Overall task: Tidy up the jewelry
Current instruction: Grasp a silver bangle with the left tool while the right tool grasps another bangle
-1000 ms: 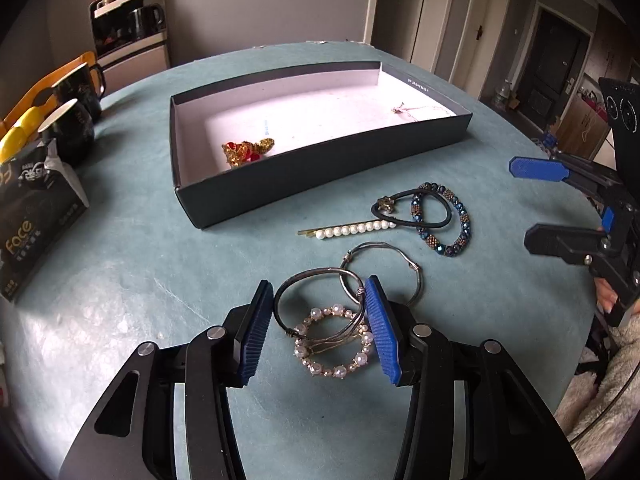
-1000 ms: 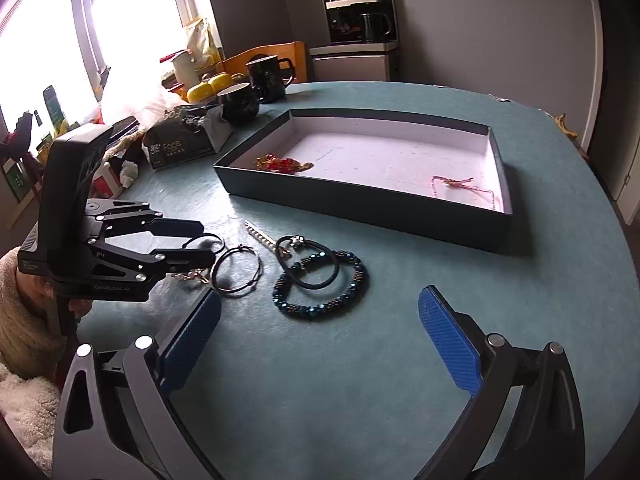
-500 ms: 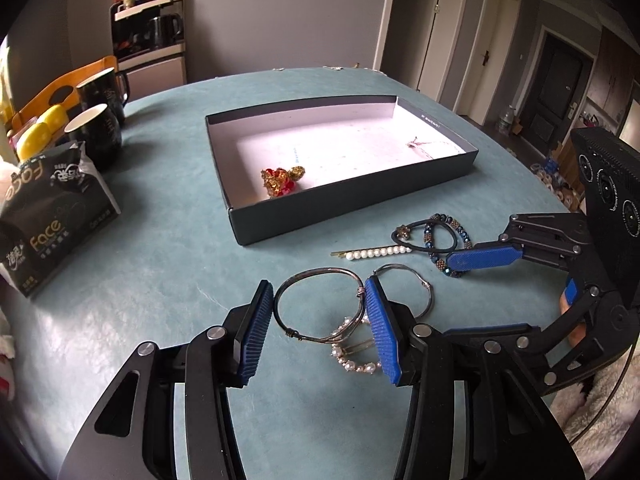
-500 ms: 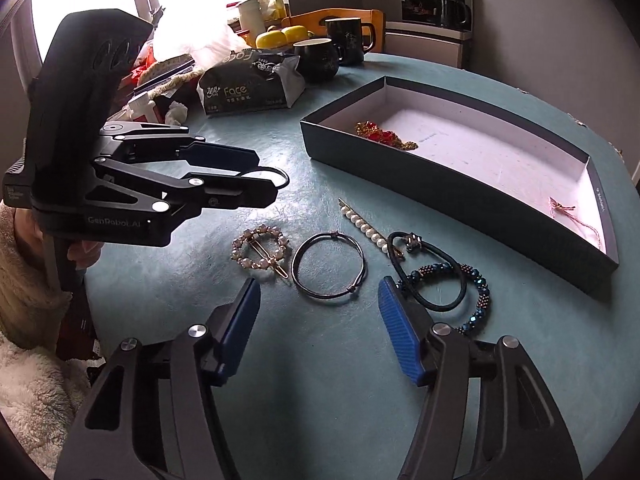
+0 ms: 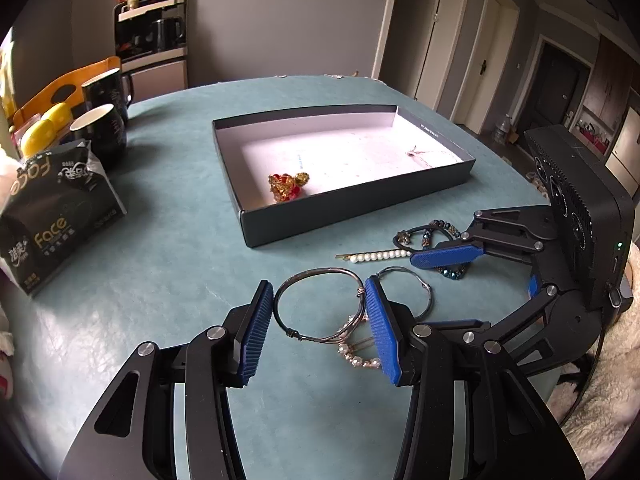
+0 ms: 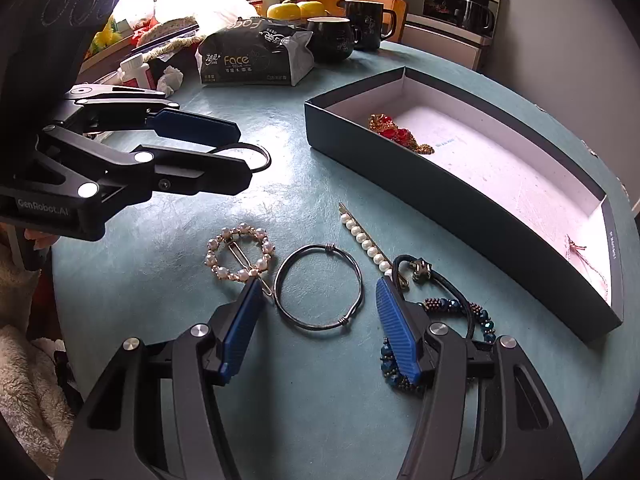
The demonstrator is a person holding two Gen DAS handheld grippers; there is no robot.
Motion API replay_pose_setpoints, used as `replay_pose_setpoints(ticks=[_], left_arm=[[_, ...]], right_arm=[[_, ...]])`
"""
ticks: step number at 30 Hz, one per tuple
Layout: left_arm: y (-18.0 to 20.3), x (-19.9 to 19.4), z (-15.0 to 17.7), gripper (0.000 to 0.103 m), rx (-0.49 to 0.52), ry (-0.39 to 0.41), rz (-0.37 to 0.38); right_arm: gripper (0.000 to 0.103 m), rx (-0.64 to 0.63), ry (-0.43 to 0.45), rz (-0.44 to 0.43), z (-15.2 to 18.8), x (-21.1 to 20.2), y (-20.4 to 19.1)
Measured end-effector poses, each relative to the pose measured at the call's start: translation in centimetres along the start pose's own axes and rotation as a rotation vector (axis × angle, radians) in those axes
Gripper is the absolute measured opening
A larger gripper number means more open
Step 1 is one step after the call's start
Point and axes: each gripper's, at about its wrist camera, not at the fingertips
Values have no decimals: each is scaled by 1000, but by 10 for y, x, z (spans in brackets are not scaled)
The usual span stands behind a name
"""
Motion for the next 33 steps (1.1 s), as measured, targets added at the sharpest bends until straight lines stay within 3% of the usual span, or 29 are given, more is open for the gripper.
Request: replay_pose_setpoints(ticks=[6,22,33], left_arm=[[-1,-1,0,50,-4,2,0],[3,-3,-3,50,7,5,-7],[10,-7,-28,50,34,40,-15]], right_arm=[[46,-26,9,-8,-1,-1,-4],[46,1,59,12,6,-25,3],[46,99,171,120,4,-72,55]])
Point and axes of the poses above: each gripper's, at about its wrist camera, not at the fingertips, and x roughly the way its jaws point, y to its right, z to its underside, and after that the axes turned 13 degrees about -x, right-handed
